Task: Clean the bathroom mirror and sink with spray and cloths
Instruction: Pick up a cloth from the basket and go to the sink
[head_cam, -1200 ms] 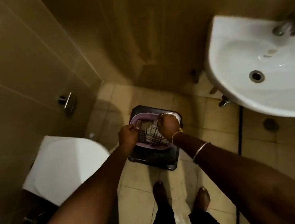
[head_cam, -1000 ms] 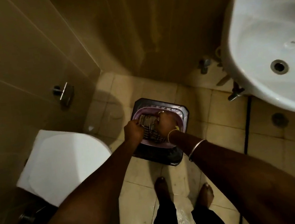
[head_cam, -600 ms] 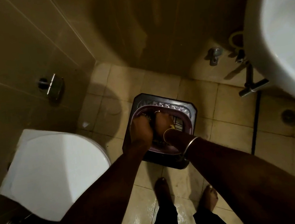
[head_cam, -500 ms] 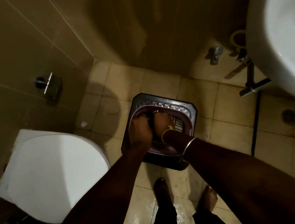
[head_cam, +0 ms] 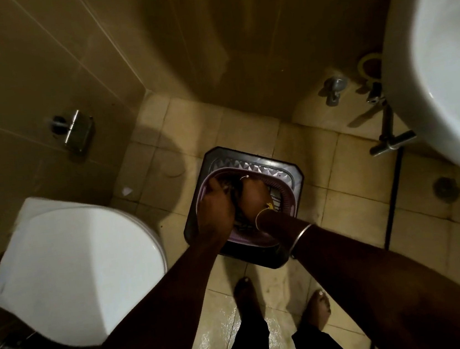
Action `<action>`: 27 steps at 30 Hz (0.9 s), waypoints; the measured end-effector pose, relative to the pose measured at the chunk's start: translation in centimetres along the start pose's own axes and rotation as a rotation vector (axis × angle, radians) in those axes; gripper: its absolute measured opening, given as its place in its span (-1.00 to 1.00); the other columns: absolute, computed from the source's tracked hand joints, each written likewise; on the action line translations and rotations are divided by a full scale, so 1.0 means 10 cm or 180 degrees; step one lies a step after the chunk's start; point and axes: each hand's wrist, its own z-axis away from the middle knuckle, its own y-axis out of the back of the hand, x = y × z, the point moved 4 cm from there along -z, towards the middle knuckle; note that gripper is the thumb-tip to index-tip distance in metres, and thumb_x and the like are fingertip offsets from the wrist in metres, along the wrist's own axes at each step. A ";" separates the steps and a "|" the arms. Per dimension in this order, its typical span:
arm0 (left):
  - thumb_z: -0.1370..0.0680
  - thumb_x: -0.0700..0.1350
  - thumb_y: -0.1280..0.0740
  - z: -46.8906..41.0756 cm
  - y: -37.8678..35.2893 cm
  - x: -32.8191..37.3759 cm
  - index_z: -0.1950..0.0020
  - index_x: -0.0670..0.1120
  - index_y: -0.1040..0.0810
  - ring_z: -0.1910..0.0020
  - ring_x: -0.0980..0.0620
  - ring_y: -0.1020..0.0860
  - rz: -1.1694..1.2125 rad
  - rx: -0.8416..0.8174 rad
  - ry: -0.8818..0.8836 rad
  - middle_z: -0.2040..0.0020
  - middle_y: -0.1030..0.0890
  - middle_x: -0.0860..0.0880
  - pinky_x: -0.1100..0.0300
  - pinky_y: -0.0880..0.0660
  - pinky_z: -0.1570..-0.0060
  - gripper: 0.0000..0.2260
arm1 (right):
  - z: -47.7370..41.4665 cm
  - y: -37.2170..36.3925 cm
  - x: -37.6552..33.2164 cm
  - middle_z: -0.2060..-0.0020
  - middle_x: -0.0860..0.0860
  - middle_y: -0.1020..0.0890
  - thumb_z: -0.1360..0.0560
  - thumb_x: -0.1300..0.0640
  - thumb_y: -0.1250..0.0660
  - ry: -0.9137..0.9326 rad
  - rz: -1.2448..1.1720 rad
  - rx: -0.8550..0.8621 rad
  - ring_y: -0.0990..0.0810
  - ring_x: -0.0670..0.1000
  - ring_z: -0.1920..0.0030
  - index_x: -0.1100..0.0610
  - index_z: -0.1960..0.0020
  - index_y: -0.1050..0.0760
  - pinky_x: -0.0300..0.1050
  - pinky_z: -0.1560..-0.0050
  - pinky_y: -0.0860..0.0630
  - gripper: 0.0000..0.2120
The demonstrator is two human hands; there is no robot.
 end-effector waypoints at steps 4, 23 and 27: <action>-0.68 -0.05 -0.21 0.14 0.06 0.01 -0.48 -0.15 -0.28 -0.06 -0.05 -0.61 0.0339 0.0131 0.0012 -0.16 -0.61 -0.14 0.20 -0.46 0.04 -0.60 | 0.21 0.16 -0.11 -0.11 0.18 -0.68 -0.58 0.19 -0.30 -0.0208 -0.0741 -0.0240 -0.63 0.19 -0.15 0.22 -0.19 -0.61 0.01 -0.24 -0.48 -0.77; -0.58 -0.31 -0.25 0.57 0.84 0.40 0.03 -0.10 -0.55 0.19 -0.03 -0.63 0.4330 0.0215 0.0804 0.13 -0.66 -0.09 0.12 -0.57 0.22 -0.85 | 0.82 0.96 -0.11 -0.29 0.18 -0.63 -0.63 -0.22 -0.26 -0.1654 -0.5601 -0.1438 -0.65 0.18 -0.22 0.15 -0.36 -0.59 0.14 -0.26 -0.58 -0.47; -0.60 -0.30 -0.24 0.78 1.06 0.71 -0.06 -0.13 -0.54 0.14 -0.10 -0.63 0.4516 -0.0046 0.0697 0.07 -0.65 -0.16 0.04 -0.58 0.14 -0.87 | 0.98 1.42 -0.03 -0.29 0.24 -0.61 -0.51 -0.09 -0.48 -0.1356 -0.5636 -0.1281 -0.64 0.23 -0.23 0.25 -0.38 -0.54 0.16 -0.27 -0.59 -0.43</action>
